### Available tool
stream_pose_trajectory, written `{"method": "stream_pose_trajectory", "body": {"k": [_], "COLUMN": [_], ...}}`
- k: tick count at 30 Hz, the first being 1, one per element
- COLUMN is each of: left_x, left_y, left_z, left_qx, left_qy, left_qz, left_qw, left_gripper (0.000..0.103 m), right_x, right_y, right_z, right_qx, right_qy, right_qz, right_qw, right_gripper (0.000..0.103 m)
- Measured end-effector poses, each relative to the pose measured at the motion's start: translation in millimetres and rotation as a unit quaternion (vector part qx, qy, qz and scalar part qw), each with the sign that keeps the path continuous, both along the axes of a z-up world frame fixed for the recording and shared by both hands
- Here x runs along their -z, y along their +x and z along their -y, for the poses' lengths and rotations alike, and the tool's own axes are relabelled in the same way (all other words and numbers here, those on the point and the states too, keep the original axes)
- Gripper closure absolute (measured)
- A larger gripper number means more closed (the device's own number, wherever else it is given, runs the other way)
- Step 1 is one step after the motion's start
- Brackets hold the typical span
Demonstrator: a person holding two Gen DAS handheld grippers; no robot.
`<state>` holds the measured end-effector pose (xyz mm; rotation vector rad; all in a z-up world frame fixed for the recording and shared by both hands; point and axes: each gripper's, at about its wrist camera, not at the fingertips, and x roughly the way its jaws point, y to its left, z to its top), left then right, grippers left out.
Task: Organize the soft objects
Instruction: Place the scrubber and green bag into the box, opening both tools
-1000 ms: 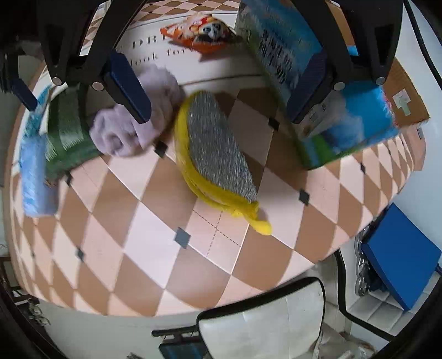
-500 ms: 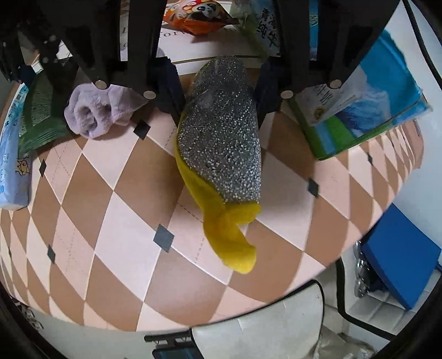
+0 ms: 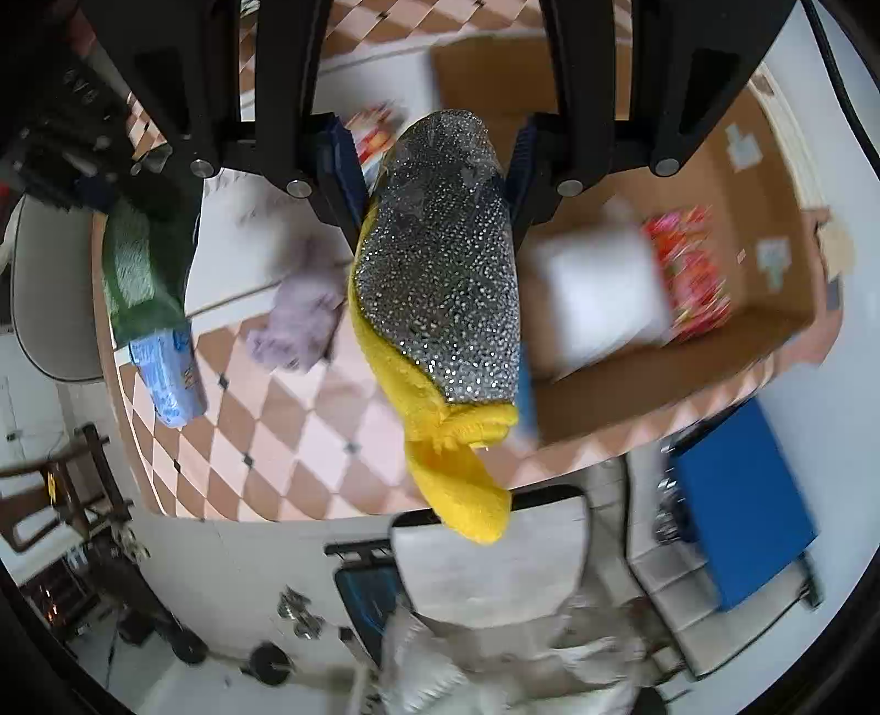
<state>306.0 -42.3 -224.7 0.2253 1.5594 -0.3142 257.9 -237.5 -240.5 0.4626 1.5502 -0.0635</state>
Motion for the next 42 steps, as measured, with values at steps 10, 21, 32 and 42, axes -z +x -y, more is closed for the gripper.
{"method": "stream_pose_trajectory", "body": {"k": [10, 21, 32, 42], "left_x": [29.5, 124.6, 159.6, 145.9], "left_y": [12.4, 18.8, 8.0, 5.6], "left_z": [-205.2, -265.8, -275.2, -284.3], "left_qx": [-0.122, -0.155, -0.152, -0.153], "left_qy": [0.06, 0.064, 0.037, 0.032], "left_qz": [-0.029, -0.151, -0.212, -0.205], "left_qw": [0.9903, 0.9742, 0.9648, 0.9663], "left_gripper": [0.061, 0.061, 0.059, 0.05], "right_x": [-28.5, 68.6, 110.4, 112.5], "right_y": [17.3, 36.6, 41.5, 44.0], "right_z": [-182.8, -288.5, -324.4, -334.3], "right_qx": [-0.103, -0.12, -0.128, -0.143], "right_qy": [0.055, 0.044, 0.042, 0.035], "right_qz": [0.021, -0.071, -0.104, -0.109], "right_qw": [0.993, 0.989, 0.985, 0.983], "right_gripper": [0.07, 0.07, 0.07, 0.03]}}
